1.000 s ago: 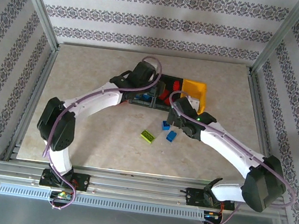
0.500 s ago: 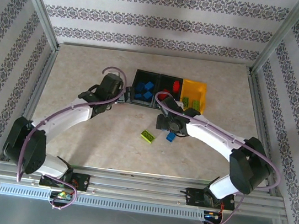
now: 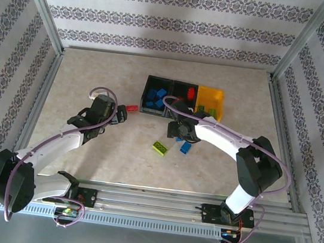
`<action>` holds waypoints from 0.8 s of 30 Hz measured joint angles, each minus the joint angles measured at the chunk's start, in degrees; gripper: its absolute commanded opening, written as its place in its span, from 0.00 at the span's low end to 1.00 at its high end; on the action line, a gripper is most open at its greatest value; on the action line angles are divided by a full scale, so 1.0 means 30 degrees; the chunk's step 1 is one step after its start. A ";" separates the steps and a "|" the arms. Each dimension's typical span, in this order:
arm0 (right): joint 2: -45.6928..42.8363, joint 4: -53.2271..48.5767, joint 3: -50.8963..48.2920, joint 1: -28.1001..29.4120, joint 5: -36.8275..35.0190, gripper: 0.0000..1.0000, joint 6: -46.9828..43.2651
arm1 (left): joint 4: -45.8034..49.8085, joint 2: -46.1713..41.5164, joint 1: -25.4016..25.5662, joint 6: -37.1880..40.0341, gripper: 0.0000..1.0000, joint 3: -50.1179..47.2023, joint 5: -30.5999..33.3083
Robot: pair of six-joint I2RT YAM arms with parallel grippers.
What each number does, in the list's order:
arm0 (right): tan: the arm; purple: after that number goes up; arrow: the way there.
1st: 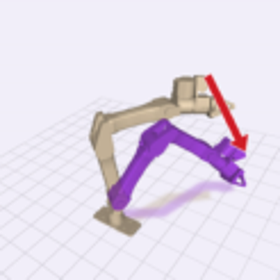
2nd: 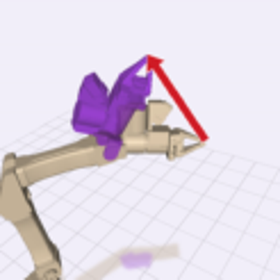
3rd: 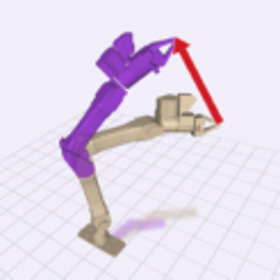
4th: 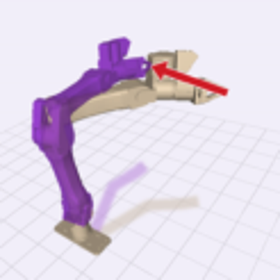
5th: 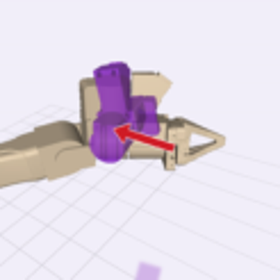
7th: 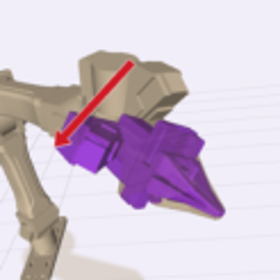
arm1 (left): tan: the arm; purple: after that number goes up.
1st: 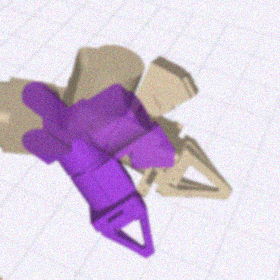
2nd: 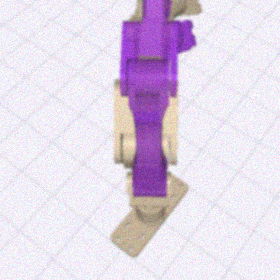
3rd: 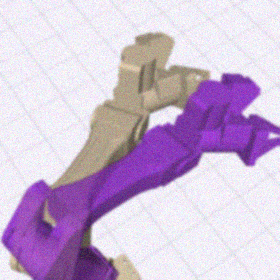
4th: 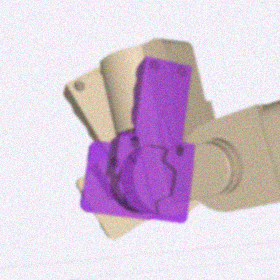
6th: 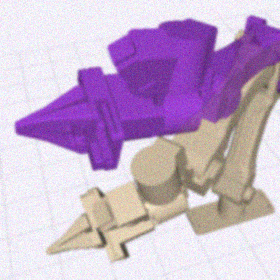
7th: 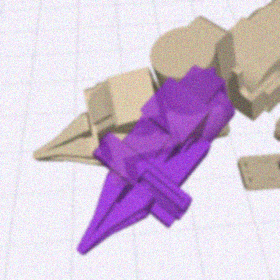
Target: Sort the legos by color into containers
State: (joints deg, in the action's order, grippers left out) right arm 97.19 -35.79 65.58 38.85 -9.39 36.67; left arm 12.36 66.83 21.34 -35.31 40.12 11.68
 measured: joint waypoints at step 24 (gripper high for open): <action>0.3373 0.0015 0.1173 -0.0160 0.1100 0.44 -0.0823 | -0.0036 -0.0182 -0.0925 -0.0903 1.00 -0.0678 -0.0386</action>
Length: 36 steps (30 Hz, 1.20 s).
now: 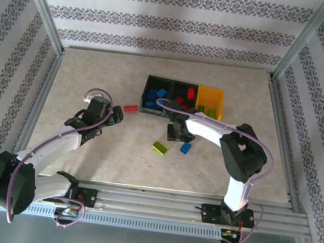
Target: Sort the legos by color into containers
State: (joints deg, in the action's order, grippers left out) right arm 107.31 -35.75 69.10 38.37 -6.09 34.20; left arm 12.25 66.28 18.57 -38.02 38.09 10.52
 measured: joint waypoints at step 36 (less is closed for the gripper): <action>0.4932 -0.0029 1.2677 0.0495 -0.1224 0.35 -0.4539 | -0.0102 -0.1027 -0.0903 -0.0007 1.00 -0.0663 -0.0430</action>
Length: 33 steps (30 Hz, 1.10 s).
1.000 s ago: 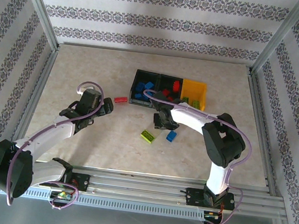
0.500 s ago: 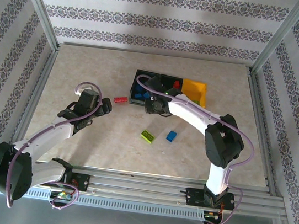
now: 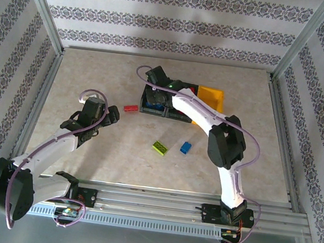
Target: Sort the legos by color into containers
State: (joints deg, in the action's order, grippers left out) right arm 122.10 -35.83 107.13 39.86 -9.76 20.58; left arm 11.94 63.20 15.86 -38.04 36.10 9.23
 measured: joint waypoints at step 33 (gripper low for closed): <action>0.2973 -0.0423 0.3096 -0.0991 -0.0087 0.67 -0.0539 | 0.0233 0.0612 -0.0845 0.0160 1.00 -0.0168 -0.0415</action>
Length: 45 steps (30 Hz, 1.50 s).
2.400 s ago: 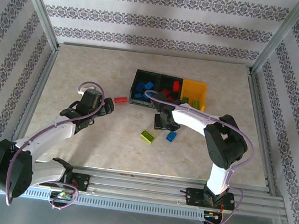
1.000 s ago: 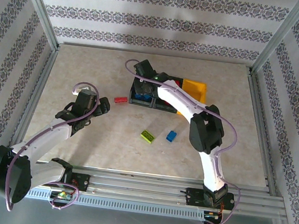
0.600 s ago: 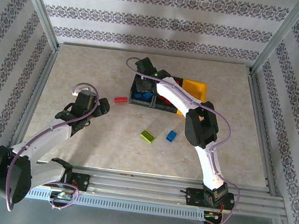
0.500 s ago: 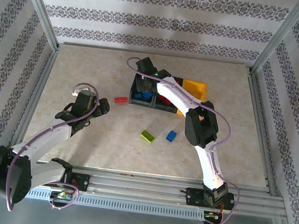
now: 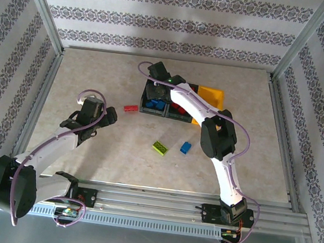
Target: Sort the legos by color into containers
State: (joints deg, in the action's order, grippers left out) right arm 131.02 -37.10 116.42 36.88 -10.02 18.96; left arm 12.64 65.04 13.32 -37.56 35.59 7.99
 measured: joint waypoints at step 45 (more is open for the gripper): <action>-1.4192 0.0517 -1.5263 -0.0517 -0.3381 0.98 0.5100 | 0.4029 1.2291 -0.2951 0.1719 0.73 0.8306 -0.0590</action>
State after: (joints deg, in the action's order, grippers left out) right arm 88.44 -35.55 70.63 35.33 -20.16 34.26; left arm 24.73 101.91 4.47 -32.40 60.51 6.22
